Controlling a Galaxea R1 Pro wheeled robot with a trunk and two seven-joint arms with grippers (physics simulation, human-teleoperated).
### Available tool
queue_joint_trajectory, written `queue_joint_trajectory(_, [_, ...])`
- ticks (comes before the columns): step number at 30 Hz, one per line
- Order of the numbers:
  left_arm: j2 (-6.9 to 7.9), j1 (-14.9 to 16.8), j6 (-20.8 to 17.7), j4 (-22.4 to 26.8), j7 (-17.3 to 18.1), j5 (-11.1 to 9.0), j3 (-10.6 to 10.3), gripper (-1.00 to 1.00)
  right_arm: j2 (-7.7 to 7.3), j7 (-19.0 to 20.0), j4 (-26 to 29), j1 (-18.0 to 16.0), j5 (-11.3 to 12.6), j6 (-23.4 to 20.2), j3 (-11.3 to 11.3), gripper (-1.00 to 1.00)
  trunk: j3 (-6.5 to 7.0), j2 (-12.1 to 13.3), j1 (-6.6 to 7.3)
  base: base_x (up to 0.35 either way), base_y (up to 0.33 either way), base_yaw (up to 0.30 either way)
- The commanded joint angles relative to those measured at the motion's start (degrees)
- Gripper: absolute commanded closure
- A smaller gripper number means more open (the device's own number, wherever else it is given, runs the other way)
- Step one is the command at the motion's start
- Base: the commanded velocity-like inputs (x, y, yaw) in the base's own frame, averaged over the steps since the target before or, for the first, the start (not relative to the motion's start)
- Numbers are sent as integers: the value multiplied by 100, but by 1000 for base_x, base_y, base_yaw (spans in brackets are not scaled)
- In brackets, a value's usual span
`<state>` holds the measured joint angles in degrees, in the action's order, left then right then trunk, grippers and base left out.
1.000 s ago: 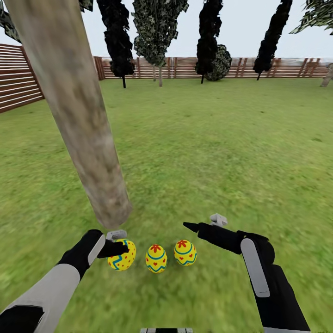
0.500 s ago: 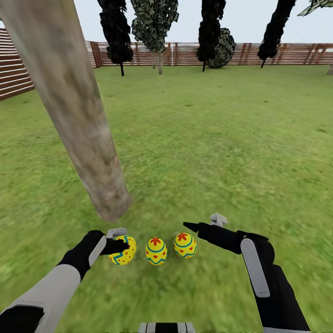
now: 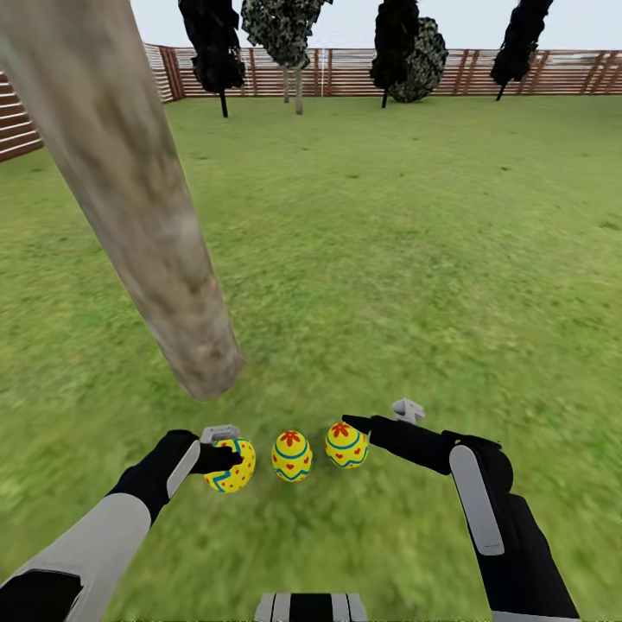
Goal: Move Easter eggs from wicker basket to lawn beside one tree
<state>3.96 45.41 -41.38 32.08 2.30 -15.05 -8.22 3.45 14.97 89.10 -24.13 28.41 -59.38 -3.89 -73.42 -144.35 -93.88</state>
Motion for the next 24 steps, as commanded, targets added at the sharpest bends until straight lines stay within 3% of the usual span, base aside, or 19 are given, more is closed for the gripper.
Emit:
queue_joint_trajectory(1, [8, 3, -19, 8, 7, -24, -33, 100, 7, 59, 3, -4, -46, -30, -16, -100, -27, -3, -1, 0, 0, 0])
queue_joint_trajectory(17, [8, -5, -5, 17, 7, -24, -38, 100, 7, 59, 3, -4, -46, -30, -7, -100, -315, -21, -35, 0, 0, 0])
queue_joint_trajectory(24, [15, -5, 229, 17, 7, -24, -36, 100, 7, 59, 3, -4, -46, -30, -7, -100, -315, -21, -35, 0, 0, 0])
